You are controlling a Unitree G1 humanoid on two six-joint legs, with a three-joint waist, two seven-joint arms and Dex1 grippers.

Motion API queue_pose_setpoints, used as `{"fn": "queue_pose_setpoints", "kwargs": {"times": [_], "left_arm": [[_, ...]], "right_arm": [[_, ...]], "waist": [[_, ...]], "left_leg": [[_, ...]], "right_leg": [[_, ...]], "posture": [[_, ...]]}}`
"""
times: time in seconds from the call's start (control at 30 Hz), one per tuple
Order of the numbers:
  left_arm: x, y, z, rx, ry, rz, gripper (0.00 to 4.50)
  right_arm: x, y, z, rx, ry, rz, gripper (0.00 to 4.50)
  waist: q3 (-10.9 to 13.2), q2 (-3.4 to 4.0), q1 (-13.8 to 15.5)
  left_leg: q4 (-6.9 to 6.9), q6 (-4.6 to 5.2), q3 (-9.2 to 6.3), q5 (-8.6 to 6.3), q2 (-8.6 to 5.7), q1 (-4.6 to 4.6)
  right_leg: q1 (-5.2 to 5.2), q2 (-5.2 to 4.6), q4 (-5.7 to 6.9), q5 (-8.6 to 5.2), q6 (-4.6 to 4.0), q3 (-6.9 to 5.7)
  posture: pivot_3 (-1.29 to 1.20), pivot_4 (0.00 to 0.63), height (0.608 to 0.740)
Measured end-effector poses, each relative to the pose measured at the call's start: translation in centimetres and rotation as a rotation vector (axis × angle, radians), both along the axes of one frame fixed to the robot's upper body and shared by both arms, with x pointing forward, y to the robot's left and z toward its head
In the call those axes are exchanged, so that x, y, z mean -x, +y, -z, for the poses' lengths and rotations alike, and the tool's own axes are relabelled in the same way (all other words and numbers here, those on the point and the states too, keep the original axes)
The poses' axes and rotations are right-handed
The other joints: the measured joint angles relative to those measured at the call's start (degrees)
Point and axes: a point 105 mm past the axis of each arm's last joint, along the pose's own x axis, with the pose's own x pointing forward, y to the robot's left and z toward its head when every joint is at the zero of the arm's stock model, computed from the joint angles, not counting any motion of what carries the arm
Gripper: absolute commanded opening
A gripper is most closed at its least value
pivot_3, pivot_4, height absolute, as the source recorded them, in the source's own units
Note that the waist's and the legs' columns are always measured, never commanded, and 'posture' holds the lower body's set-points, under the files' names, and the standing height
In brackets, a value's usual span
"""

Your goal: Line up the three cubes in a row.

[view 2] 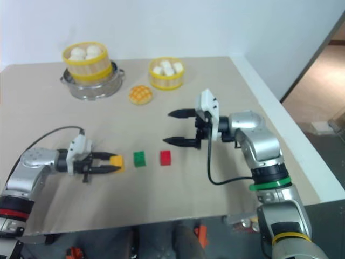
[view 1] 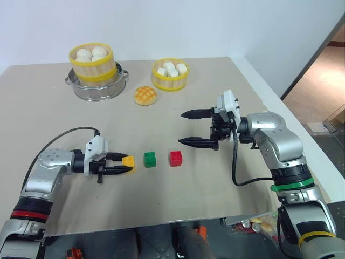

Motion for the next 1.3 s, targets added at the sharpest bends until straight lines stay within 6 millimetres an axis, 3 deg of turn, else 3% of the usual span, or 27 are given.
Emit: {"fn": "queue_pose_setpoints", "kwargs": {"times": [0.4,0.47,0.67,0.97,1.17,1.3], "left_arm": [[0.2,0.4,0.2,-0.038,-0.028,0.029,1.31],[0.2,0.4,0.3,-0.04,-0.027,0.028,2.4],[0.5,0.5,1.8,-0.08,0.029,0.027,4.4],[0.7,0.8,0.5,-0.112,-0.009,0.04,4.46],[0.8,1.1,-3.9,-0.005,-0.007,-0.022,4.46],[0.3,1.8,-7.6,0.1,-0.019,-0.147,4.46]], "right_arm": [[0.0,-0.1,0.3,0.007,0.005,0.007,4.5],[0.0,-0.2,0.3,0.008,0.006,0.008,4.5],[0.0,-0.3,0.6,0.012,0.013,0.013,4.5],[0.0,-0.3,0.6,0.013,0.013,0.012,4.5],[0.2,-0.2,0.2,0.002,0.011,0.008,4.5],[-0.3,-0.9,-1.5,-0.069,0.003,0.079,4.5]], "waist": [[0.0,0.01,0.0],[0.0,0.01,0.0],[0.0,0.01,0.0],[0.0,0.02,0.0],[0.0,0.02,0.0],[0.0,0.02,0.0]], "left_leg": [[0.0,0.0,0.01,0.0,0.0,0.09],[0.01,0.01,0.01,0.01,0.0,0.12],[0.03,0.01,0.01,0.01,0.0,0.07],[0.03,0.01,0.01,0.01,0.0,0.08],[0.02,0.01,-0.01,0.0,0.02,0.05],[0.03,0.01,-0.04,0.01,0.03,0.04]], "right_leg": [[0.05,0.0,0.04,0.01,-0.02,0.01],[0.09,0.0,0.05,0.01,-0.02,0.01],[0.06,0.0,0.04,0.01,-0.02,0.01],[0.06,-0.01,0.04,0.01,-0.02,0.02],[0.04,0.01,0.04,0.01,-0.02,0.0],[0.05,0.01,0.04,0.01,-0.01,-0.04]], "posture": [[0.0,0.15,0.74],[0.0,0.15,0.74],[0.0,0.15,0.74],[0.0,0.15,0.74],[0.0,0.15,0.74],[0.0,0.15,0.74]]}}
